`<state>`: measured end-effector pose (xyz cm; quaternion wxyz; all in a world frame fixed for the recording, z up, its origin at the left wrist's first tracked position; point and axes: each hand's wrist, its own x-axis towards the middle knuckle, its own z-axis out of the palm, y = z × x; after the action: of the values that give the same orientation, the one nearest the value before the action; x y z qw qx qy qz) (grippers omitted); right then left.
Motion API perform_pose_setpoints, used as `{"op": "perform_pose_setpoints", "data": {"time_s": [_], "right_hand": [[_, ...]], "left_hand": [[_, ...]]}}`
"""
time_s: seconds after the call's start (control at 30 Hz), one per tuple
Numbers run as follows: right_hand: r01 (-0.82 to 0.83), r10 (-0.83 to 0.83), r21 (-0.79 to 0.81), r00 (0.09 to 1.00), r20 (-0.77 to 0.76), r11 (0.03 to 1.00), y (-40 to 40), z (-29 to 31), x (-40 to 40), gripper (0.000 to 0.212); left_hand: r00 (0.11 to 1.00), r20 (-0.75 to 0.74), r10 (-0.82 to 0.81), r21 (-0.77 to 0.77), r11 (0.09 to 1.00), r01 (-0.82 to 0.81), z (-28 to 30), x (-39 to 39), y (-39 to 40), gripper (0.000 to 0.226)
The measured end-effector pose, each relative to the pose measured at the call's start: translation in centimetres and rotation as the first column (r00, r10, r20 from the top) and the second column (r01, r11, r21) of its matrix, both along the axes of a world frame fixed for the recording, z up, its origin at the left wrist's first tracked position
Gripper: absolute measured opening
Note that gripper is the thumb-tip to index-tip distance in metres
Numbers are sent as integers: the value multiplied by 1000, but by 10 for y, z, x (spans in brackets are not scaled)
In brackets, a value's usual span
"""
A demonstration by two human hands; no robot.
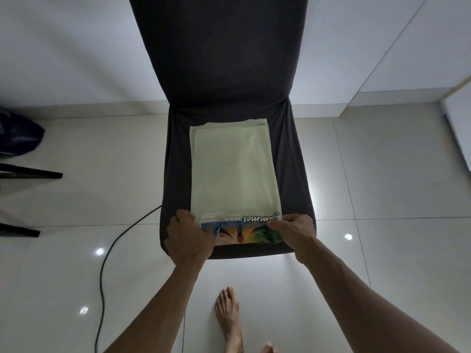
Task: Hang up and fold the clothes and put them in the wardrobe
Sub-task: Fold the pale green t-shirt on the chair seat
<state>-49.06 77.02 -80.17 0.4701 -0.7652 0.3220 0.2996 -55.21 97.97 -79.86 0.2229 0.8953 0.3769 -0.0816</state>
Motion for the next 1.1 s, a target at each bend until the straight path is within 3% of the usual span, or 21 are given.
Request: {"op": "perform_pose_setpoints", "data": {"time_s": [0.13, 0.23, 0.37, 0.47, 0.57, 0.7, 0.83, 0.93, 1.03, 1.1], "right_hand": [[-24, 22, 63, 999, 29, 998, 4, 11, -2, 16], [92, -104, 208, 994, 47, 974, 16, 19, -12, 20], [29, -82, 356, 987, 136, 934, 44, 37, -24, 12], [-12, -56, 406, 986, 156, 914, 62, 41, -31, 15], [-69, 5, 421, 988, 151, 905, 69, 41, -34, 23], [-57, 36, 497, 998, 51, 866, 57, 51, -26, 33], [147, -135, 341, 989, -58, 928, 43, 51, -10, 21], [112, -90, 246, 991, -98, 963, 39, 49, 1, 20], [72, -35, 238, 987, -157, 969, 40, 53, 9, 52], [91, 20, 396, 963, -267, 914, 41, 58, 9, 73]], "left_hand": [[986, 77, -151, -273, 948, 166, 24, 37, -29, 27], [967, 55, -250, -366, 896, 252, 42, 68, -51, 33], [952, -72, -297, -274, 924, 267, 56, 104, -69, 54], [926, -174, -334, -73, 942, 326, 62, 115, -74, 43], [913, -176, -367, 47, 924, 381, 63, 113, -73, 27], [951, -73, -300, 20, 953, 302, 71, 104, -59, 28], [969, 97, -227, -82, 968, 235, 92, 106, -35, 30], [961, 197, -192, -239, 942, 237, 123, 110, -24, 31], [960, 274, -54, -474, 861, 184, 160, 108, -5, 33], [964, 255, 74, -632, 768, 109, 180, 101, 8, 27]]}}
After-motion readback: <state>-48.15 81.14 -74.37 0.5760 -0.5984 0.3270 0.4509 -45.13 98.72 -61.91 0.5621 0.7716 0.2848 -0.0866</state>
